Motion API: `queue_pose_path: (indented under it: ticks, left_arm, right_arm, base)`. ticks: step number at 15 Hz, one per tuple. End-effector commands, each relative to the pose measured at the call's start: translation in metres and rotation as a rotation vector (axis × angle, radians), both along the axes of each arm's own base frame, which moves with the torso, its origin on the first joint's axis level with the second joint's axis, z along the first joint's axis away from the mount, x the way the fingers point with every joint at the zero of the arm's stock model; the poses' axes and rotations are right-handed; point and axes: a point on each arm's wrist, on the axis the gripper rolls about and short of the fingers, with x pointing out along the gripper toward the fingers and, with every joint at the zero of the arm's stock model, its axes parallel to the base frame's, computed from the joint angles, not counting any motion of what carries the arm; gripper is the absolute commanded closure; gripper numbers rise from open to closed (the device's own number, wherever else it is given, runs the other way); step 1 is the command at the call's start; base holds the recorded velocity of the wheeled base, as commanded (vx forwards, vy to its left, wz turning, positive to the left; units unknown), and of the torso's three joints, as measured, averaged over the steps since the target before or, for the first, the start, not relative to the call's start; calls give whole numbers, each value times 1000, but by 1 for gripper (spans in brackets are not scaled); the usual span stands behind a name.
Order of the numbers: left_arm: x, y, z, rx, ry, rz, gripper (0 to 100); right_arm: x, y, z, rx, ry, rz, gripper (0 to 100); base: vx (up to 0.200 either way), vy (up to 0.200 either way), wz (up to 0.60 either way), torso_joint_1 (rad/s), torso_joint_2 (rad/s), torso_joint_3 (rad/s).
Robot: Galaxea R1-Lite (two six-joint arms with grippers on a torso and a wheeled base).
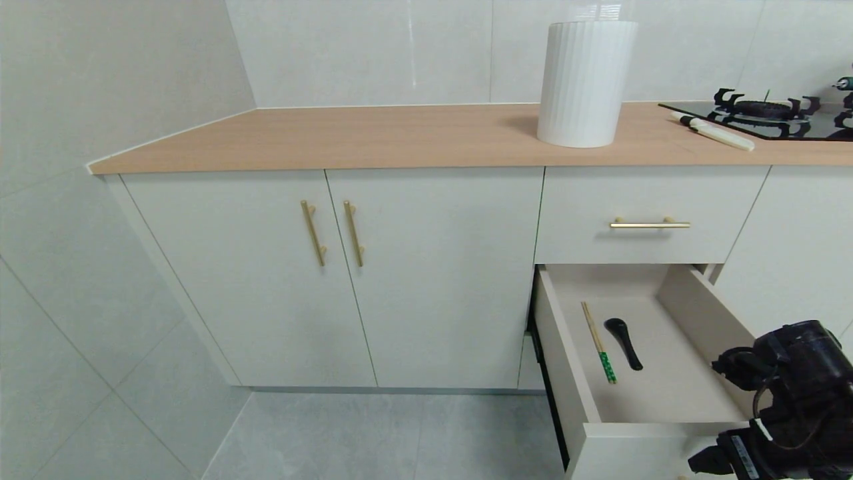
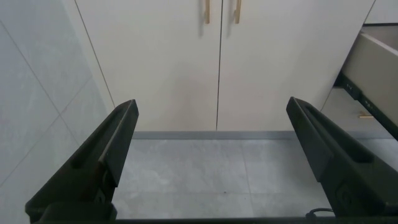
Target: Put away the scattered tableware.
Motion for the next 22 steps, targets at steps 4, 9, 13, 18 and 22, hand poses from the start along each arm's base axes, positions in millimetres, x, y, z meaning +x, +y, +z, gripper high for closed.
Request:
queue_pose_path:
  ticks: [4, 9, 13, 18, 22]
  left_arm:
    - [0, 0, 0, 0, 0, 0, 0]
    - [0, 0, 0, 0, 0, 0, 0]
    - [0, 0, 0, 0, 0, 0, 0]
    - [0, 0, 0, 0, 0, 0, 0]
    - [0, 0, 0, 0, 0, 0, 0]
  right_arm:
    - [50, 6, -8, 1, -10, 1, 0]
    - [92, 11, -3, 7, -77, 4, 0]
    - [134, 14, -15, 9, -101, -2, 0]
    - [175, 0, -14, 19, -177, -43, 0]
    - [198, -7, -10, 18, -234, -65, 0]
  base:
    - [0, 0, 0, 0, 0, 0]
    - [0, 0, 0, 0, 0, 0]
    - [0, 0, 0, 0, 0, 0]
    - [0, 0, 0, 0, 0, 0]
    - [0, 0, 0, 0, 0, 0]
